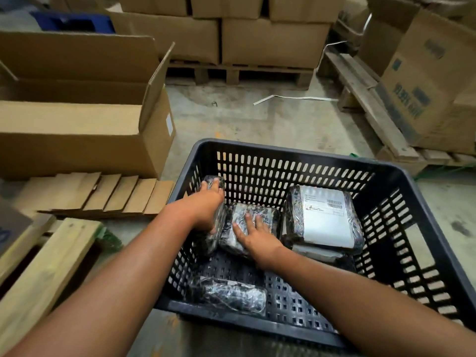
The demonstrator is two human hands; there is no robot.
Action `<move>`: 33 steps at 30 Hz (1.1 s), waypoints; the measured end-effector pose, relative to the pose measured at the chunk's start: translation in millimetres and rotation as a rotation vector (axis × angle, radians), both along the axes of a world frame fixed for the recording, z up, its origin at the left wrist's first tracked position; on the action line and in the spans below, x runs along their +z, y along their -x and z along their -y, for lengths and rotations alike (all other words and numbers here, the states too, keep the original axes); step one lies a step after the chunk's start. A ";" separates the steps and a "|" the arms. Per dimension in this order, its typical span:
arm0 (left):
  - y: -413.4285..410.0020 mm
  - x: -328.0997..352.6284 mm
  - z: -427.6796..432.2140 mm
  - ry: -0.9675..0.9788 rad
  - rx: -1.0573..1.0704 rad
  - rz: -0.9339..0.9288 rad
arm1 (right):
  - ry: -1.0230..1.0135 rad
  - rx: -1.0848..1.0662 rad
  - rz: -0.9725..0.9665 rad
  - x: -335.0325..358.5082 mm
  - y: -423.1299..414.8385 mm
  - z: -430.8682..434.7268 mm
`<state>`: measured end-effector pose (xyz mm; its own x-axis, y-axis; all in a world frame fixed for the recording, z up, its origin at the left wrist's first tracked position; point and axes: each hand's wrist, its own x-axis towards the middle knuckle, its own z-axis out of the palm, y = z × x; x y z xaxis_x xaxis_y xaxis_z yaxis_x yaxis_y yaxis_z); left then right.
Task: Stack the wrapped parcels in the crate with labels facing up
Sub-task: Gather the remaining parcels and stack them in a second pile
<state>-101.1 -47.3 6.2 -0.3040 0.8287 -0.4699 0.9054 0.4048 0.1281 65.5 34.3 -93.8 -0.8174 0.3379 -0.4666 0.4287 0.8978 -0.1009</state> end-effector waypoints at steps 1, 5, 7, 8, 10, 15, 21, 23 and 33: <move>0.5 -0.2 -0.7 -0.002 -0.001 0.001 | 0.036 -0.025 -0.007 7.6 3.7 -4.8; 2.3 1.1 -3.4 -0.002 0.017 0.026 | 0.243 -0.131 -0.130 50.4 12.8 -41.5; 2.9 1.7 -4.5 0.001 0.029 0.028 | 0.257 -0.121 -0.184 62.9 10.6 -50.6; 3.3 1.3 -4.0 0.005 0.038 0.030 | 0.225 -0.080 -0.187 63.9 8.7 -49.2; 3.2 0.7 -4.4 0.012 0.040 0.028 | 0.112 0.023 -0.155 56.8 2.1 -42.0; 0.0 3.0 -5.0 0.030 0.037 0.016 | -0.139 0.214 -0.125 41.4 -6.9 -31.1; -2.7 4.7 -2.8 0.014 0.058 0.055 | -0.107 0.127 -0.308 45.8 -3.1 -27.6; -1.4 6.3 -1.4 0.000 0.067 0.088 | -0.015 0.012 -0.420 57.9 -1.8 -34.7; 3.8 12.7 -5.6 -0.548 0.096 0.440 | 0.574 -0.356 -0.637 122.9 -20.2 -85.2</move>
